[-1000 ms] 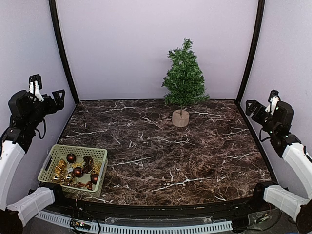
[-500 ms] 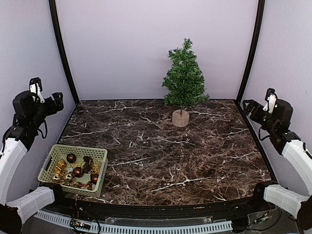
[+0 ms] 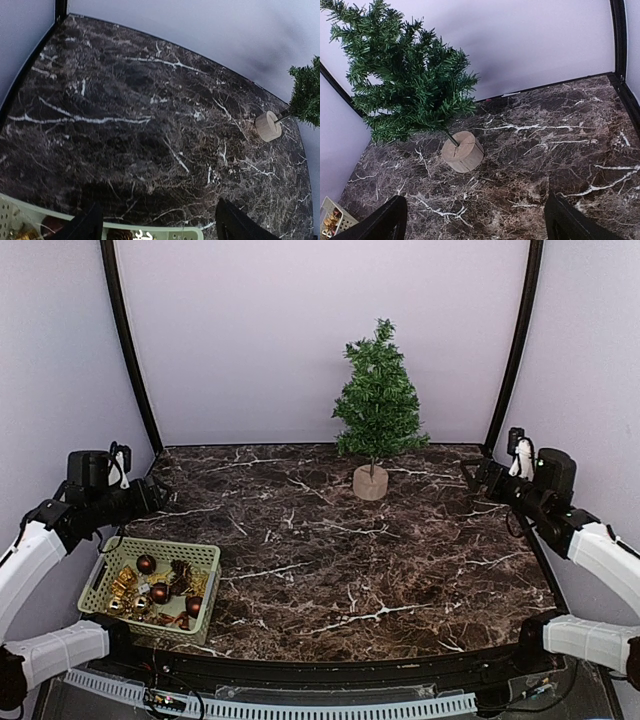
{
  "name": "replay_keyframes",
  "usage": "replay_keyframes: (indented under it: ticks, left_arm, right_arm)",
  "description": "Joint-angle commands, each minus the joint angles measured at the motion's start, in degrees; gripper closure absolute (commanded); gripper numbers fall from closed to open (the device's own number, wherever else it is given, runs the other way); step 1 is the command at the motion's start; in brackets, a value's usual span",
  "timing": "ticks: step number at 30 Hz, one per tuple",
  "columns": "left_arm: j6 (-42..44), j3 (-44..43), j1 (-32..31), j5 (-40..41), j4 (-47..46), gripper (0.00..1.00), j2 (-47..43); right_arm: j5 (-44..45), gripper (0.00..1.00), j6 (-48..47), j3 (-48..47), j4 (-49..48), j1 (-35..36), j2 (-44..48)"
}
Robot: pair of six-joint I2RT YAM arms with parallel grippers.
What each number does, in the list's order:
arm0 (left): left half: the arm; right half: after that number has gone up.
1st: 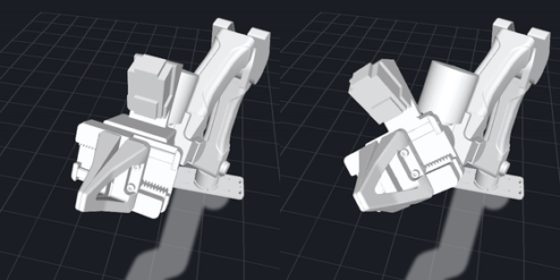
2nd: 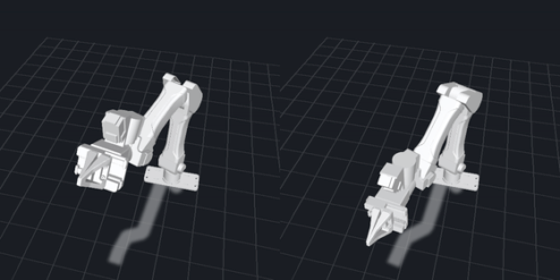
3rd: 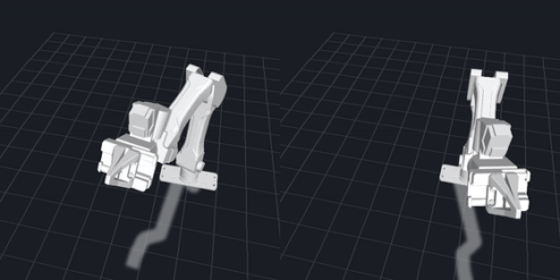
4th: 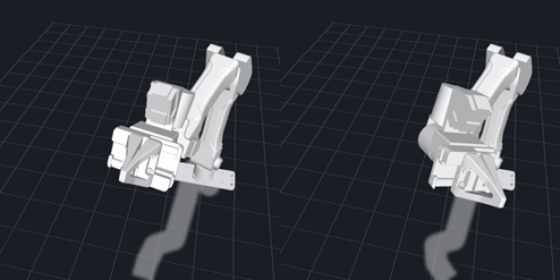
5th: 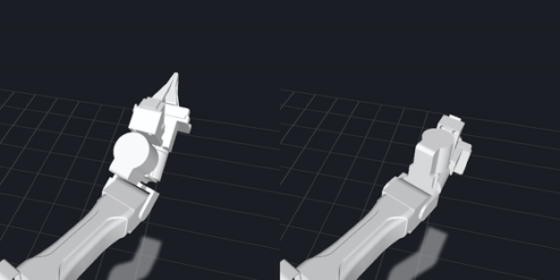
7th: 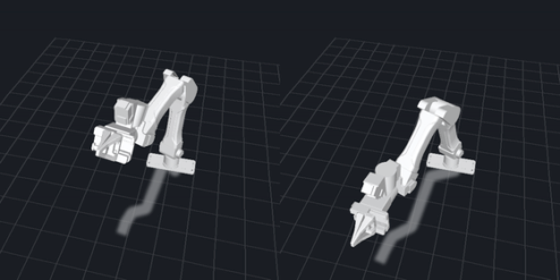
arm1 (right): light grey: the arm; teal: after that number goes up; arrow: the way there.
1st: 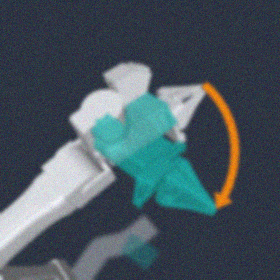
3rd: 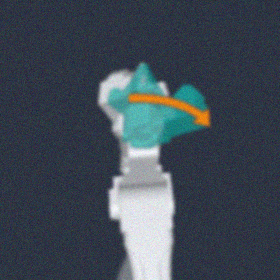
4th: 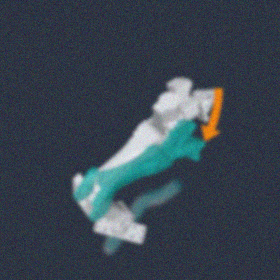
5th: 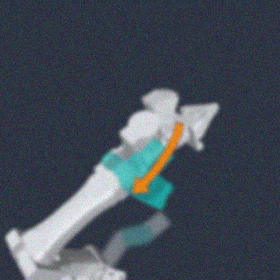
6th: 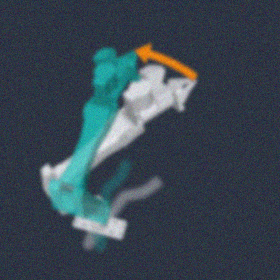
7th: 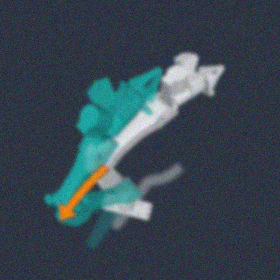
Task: Decorate the small christmas tree
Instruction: Pick up the light string from the bin.
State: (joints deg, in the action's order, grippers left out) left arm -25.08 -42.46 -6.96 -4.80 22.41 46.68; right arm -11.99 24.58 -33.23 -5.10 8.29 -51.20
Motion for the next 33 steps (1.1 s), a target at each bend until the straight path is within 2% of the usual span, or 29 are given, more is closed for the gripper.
replay_keyframes:
  ticks: [1,4,9,18,21,25,30,33]
  left_arm:
    - [-10.02,3.67,-2.09,-2.88,10.18,0.20,-3.20]
    - [-10.52,4.08,-2.17,-5.01,13.25,0.20,-3.89]
    - [-9.07,3.40,-2.18,-13.91,18.01,0.17,0.85]
    - [-6.21,7.30,-2.18,-18.46,20.48,0.16,2.93]
    - [-6.18,8.29,-2.18,-20.03,19.19,0.07,2.49]
    - [-5.85,9.25,-2.26,-22.60,17.96,0.03,2.77]
    - [-5.59,9.23,-2.46,-22.83,18.07,0.06,4.09]
    - [-6.57,9.32,-3.01,-21.62,18.00,0.14,4.17]
  right_arm:
    - [0.50,0.03,2.17,2.54,-6.58,2.06,-1.10]
    - [0.85,0.02,2.23,2.73,-7.36,2.57,-2.37]
    - [2.70,0.01,1.89,4.14,-8.23,3.02,-2.51]
    - [5.23,0.02,1.79,5.58,-9.06,2.98,-0.73]
    - [5.85,0.01,1.72,6.02,-9.18,3.01,-0.08]
    - [6.36,0.01,1.70,6.36,-9.48,2.97,-0.19]
    - [5.93,0.01,2.22,6.31,-9.57,3.00,0.36]
    - [6.55,0.01,2.33,6.97,-9.59,2.97,1.42]
